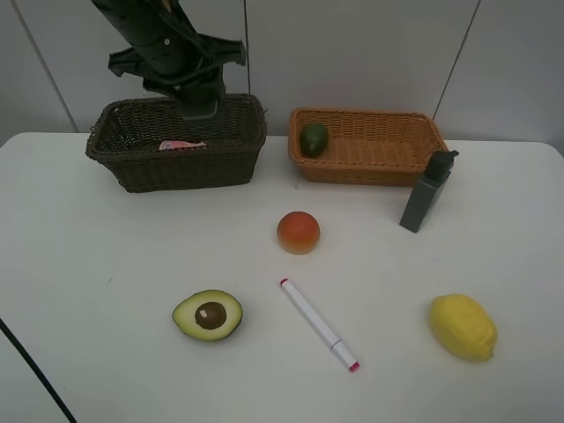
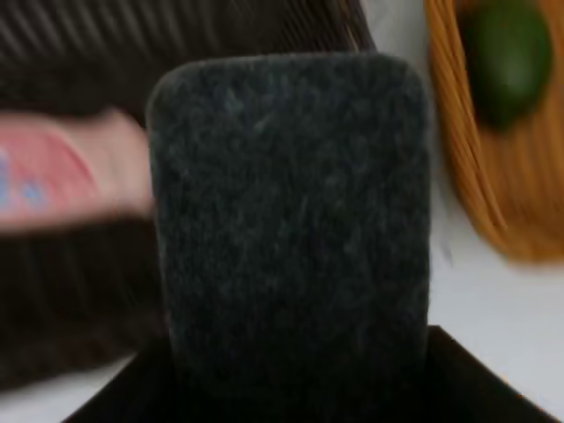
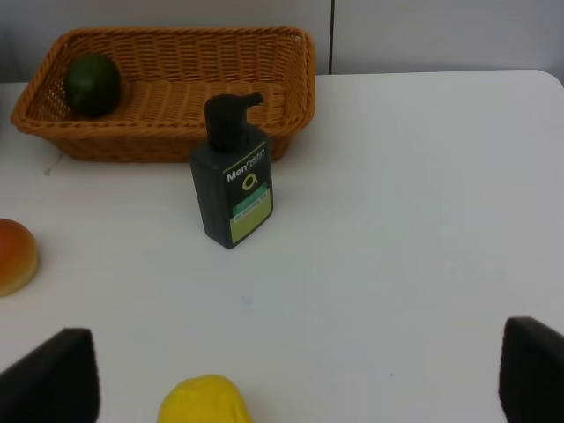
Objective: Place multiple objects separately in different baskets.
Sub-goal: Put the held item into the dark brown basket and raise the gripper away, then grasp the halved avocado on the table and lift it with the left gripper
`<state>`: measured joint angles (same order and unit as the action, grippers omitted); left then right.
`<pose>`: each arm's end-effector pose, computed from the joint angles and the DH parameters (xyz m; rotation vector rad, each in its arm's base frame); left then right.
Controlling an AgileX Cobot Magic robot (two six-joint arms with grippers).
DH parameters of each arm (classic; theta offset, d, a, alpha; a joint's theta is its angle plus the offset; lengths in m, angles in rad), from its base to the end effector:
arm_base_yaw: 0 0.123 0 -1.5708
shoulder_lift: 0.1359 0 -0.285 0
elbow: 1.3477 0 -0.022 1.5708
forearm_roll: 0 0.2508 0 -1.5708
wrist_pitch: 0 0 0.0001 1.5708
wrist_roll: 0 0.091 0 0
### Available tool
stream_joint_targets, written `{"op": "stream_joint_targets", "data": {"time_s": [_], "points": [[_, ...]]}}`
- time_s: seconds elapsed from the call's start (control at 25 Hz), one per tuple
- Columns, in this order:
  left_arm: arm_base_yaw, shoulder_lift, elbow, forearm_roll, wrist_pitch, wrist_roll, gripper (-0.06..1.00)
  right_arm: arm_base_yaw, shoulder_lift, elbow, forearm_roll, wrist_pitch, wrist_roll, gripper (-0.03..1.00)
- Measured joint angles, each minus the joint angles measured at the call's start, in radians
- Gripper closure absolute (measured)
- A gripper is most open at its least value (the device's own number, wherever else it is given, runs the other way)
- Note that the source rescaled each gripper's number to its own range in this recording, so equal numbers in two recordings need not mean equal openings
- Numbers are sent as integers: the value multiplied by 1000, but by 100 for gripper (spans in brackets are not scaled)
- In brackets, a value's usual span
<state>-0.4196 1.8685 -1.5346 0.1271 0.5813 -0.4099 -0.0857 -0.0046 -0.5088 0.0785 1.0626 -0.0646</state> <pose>0.3952 -0.1693 0.2750 0.1069 2.4056 -0.2551 -0.0062 0.0068 0.2797 0.0171 2.0303 -0.0010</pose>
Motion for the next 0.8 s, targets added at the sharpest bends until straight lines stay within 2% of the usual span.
{"op": "stream_joint_targets", "data": {"time_s": [0.2, 0.24, 0.28, 0.36, 0.4, 0.44, 0.64, 0.8], "points": [[140, 65, -25, 6, -94, 25, 54, 0, 0, 0, 0, 0, 1, -3], [166, 81, -25, 8, -99, 26, 51, 0, 0, 0, 0, 0, 1, -3], [188, 94, -25, 9, -100, 26, 41, 0, 0, 0, 0, 0, 1, -3], [217, 121, -25, 10, -100, 27, 14, 0, 0, 0, 0, 0, 1, -3], [227, 132, -25, 11, -95, 27, 5, 0, 0, 0, 0, 0, 1, -3], [234, 135, -25, 12, -94, 28, 0, 0, 0, 0, 0, 0, 1, -3], [237, 137, -49, 11, -56, 54, -6, 0, 0, 0, 0, 0, 1, -3], [231, 137, -129, -11, 168, 87, -5, 0, 0, 0, 0, 0, 1, -3]]}}
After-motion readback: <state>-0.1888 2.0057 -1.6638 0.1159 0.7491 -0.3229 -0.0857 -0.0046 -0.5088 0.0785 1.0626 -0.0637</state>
